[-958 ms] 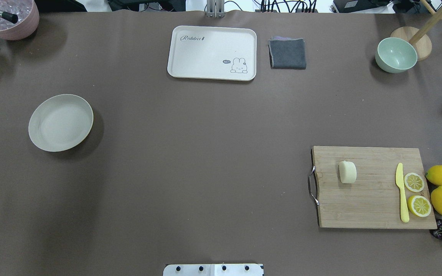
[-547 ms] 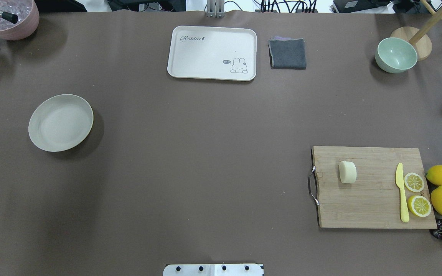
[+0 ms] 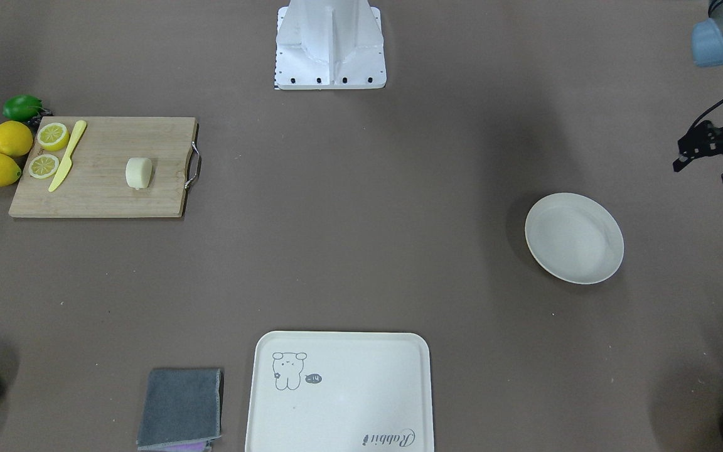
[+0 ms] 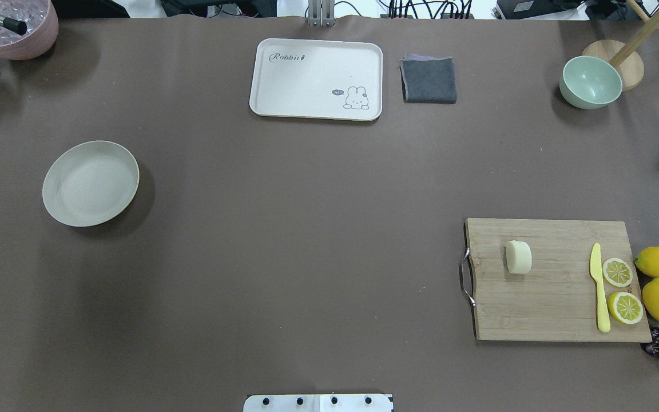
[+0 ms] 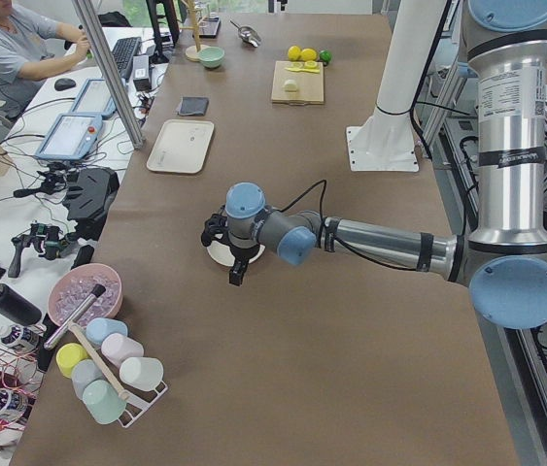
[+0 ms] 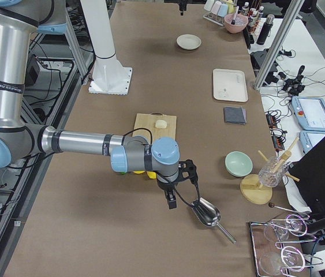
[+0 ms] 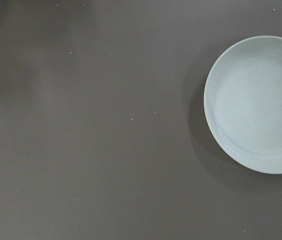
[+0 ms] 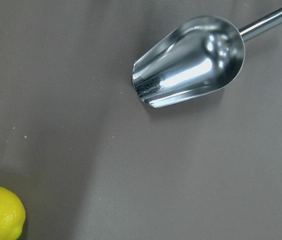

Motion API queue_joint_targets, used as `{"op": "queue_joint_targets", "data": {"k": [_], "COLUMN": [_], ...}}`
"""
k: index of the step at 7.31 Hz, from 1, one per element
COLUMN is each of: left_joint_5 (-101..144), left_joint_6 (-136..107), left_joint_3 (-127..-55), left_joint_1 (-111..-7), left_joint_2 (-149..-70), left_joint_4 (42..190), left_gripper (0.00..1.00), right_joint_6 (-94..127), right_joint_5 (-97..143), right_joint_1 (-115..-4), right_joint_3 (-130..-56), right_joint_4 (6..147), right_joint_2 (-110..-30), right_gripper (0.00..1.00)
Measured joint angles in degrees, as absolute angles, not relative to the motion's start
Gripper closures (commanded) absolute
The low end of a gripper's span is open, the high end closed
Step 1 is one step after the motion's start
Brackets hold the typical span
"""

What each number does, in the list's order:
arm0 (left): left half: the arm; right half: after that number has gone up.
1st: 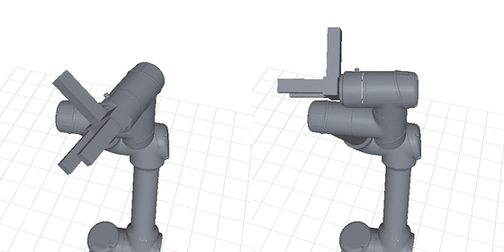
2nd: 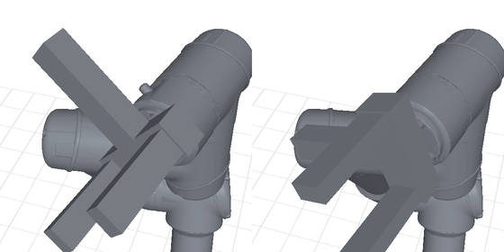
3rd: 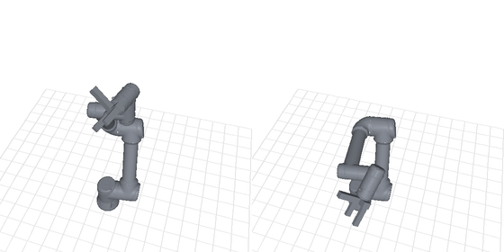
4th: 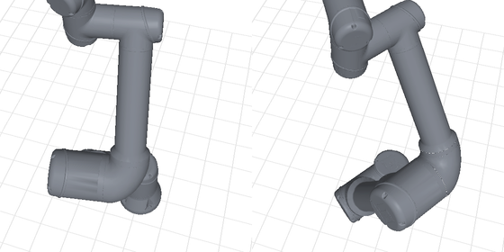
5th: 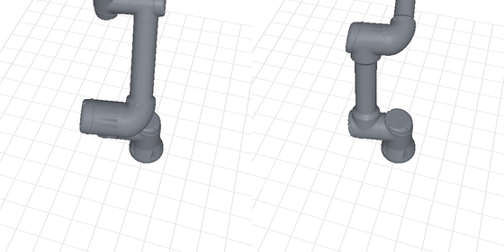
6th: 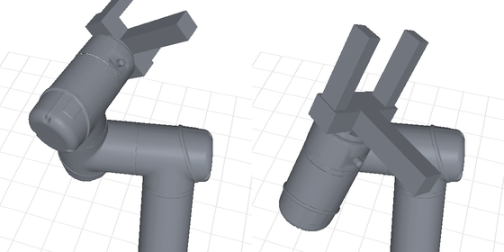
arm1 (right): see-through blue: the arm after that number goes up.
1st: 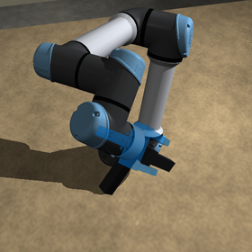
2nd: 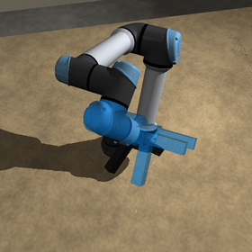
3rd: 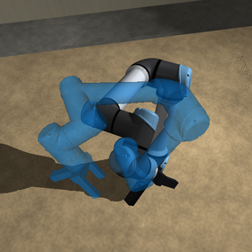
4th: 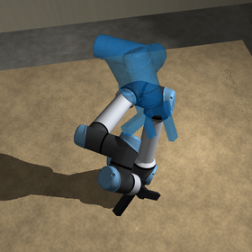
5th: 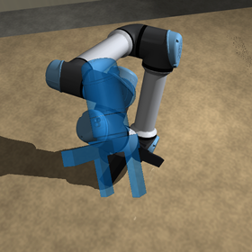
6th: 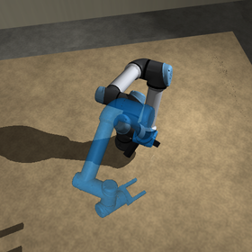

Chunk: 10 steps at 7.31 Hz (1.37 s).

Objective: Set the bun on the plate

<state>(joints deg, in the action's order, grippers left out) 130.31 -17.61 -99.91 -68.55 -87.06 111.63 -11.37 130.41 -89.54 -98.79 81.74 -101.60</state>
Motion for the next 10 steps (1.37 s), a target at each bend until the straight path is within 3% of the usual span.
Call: {"op": "queue_joint_targets", "data": {"k": [3, 4, 6, 7, 10], "left_joint_5": [127.6, 127.6, 127.6, 127.6, 128.2], "left_joint_6": [-23.2, -25.7, -28.1, -28.5, -28.6], "left_joint_3": [-88.0, -85.1, -81.5, -81.0, -81.1], "left_joint_1": [-63.7, -62.2, -58.8, -58.1, -57.8], "left_joint_2": [-97.3, -98.4, -98.8, -98.8, -98.9], "left_joint_4": [115.5, 119.0, 124.4, 125.4, 125.9], "left_gripper": [0.03, 0.11, 0.55, 1.0, 1.0], "right_joint_6": [-11.3, -11.3, -11.4, -11.4, -11.4], "right_joint_5": [130.7, 130.8, 130.9, 130.9, 130.9], "right_joint_1": [-89.4, -89.4, -89.5, -89.5, -89.5], "right_joint_3": [-98.9, -99.0, -99.3, -99.6, -99.9], "right_joint_4": [81.8, 81.8, 81.7, 81.8, 81.8], "right_joint_2": [-101.4, -101.4, -101.4, -101.5, -101.6], "right_gripper": [0.0, 0.0, 0.0, 0.0, 0.0]}}
